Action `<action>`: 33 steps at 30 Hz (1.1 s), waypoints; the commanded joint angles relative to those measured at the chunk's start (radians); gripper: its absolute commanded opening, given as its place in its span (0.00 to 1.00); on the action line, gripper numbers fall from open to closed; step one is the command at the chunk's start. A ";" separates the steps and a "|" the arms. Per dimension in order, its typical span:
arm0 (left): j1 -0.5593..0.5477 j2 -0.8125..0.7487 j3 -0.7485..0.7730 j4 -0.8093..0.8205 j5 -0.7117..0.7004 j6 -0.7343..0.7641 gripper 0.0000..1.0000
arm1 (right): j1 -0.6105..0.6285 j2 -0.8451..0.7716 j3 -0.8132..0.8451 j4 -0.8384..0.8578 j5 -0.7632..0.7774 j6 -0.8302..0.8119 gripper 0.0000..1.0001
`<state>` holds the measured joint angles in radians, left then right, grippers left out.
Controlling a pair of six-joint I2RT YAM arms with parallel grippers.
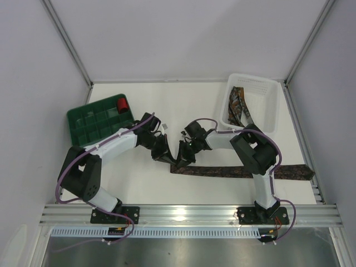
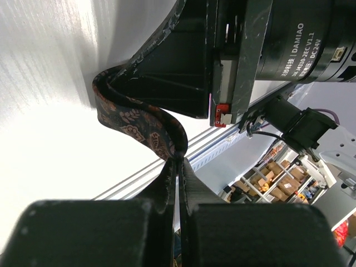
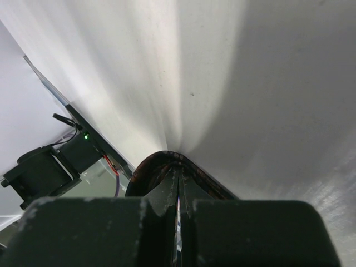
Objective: Roll the ties
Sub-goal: Roll the tie
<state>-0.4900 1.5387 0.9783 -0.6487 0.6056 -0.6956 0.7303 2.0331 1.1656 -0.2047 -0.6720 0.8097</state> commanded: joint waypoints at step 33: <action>-0.102 0.098 0.053 0.060 -0.013 -0.041 0.01 | -0.042 -0.053 0.043 -0.157 -0.008 -0.116 0.03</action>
<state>-0.5835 1.6341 0.9981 -0.6060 0.6044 -0.7181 0.6975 2.0354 1.1782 -0.3008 -0.7139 0.7307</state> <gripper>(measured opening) 0.011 0.030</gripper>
